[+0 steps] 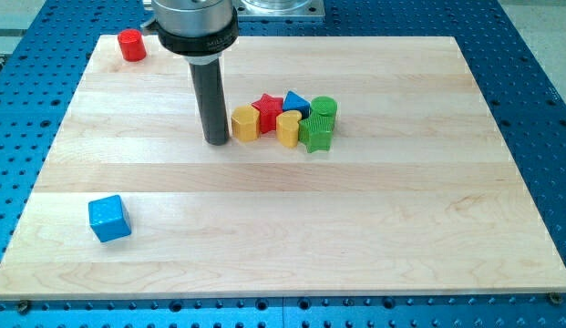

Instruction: Slide the blue cube into the yellow hexagon

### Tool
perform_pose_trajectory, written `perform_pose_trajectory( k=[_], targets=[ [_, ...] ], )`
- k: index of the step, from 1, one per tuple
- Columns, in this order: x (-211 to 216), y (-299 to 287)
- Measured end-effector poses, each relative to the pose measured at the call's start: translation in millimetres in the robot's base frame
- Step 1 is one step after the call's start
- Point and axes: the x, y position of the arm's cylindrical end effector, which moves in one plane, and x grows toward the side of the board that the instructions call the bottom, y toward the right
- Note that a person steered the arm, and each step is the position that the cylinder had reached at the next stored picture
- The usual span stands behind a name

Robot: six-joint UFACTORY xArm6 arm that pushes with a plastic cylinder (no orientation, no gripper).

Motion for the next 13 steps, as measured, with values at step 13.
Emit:
perform_pose_trajectory(
  k=[13],
  targets=[
    [44,29]
  ],
)
